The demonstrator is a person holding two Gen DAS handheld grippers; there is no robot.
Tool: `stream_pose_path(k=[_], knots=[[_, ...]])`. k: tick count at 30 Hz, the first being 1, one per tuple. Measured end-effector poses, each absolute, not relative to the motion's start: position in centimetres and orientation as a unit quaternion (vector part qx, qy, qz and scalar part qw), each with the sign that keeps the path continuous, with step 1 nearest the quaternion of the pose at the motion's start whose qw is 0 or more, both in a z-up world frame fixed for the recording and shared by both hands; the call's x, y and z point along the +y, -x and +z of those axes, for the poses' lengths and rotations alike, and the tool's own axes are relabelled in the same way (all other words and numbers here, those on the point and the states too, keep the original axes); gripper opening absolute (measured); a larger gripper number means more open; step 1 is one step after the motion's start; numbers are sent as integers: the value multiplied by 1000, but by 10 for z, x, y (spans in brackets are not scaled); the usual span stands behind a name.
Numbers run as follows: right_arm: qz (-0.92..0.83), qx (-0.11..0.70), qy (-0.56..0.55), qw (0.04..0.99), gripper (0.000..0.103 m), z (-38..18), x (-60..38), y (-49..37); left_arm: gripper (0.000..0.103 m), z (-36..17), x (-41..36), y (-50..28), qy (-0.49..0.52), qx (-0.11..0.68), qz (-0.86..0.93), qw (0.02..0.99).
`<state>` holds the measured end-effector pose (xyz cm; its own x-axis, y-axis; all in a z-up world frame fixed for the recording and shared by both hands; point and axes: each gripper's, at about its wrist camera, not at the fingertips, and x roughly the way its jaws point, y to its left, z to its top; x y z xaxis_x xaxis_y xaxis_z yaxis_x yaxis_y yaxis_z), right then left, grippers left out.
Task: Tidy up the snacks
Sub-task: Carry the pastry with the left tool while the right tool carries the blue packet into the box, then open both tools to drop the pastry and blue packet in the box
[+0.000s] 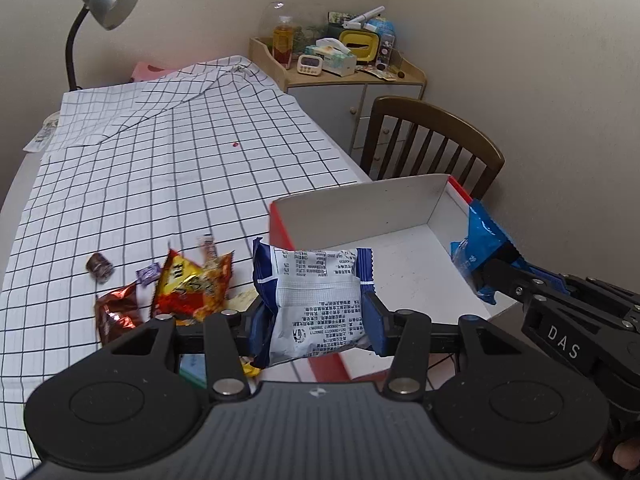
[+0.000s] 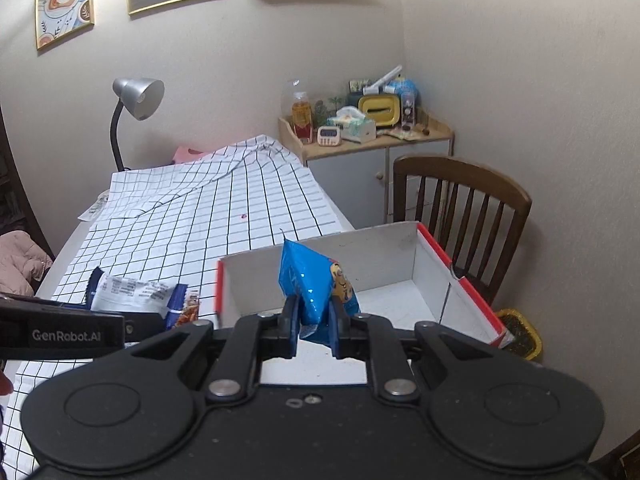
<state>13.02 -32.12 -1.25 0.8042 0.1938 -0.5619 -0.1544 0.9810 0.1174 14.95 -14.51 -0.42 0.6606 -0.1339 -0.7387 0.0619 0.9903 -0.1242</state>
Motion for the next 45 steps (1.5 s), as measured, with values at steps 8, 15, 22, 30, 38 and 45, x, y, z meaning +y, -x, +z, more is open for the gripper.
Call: stream_pose_path(k=[8,15,22,30,38,45], knots=[[102,348,-57,930,13,-33,-363,-173,48,-27,-192,-189,28,437,-48,898],[114,385,-59,914,13,-58,-384,-203,48,-60,-221,-222,13,472,-44,880],[124,424,-54,895,14,-83,-393,-225,48,-91,-238,-241,-9,501,-23,865],[139,456,-48,878,15,-100,-398,-232,49,-117,-246,-244,-8,531,-22,847],[151,456,-38,876,23,-101,-398,-232,52,-120,-250,-241,-8,530,-18,848],[157,451,-38,878,29,-98,-401,-228,66,-110,-249,-233,-11,514,-12,858]])
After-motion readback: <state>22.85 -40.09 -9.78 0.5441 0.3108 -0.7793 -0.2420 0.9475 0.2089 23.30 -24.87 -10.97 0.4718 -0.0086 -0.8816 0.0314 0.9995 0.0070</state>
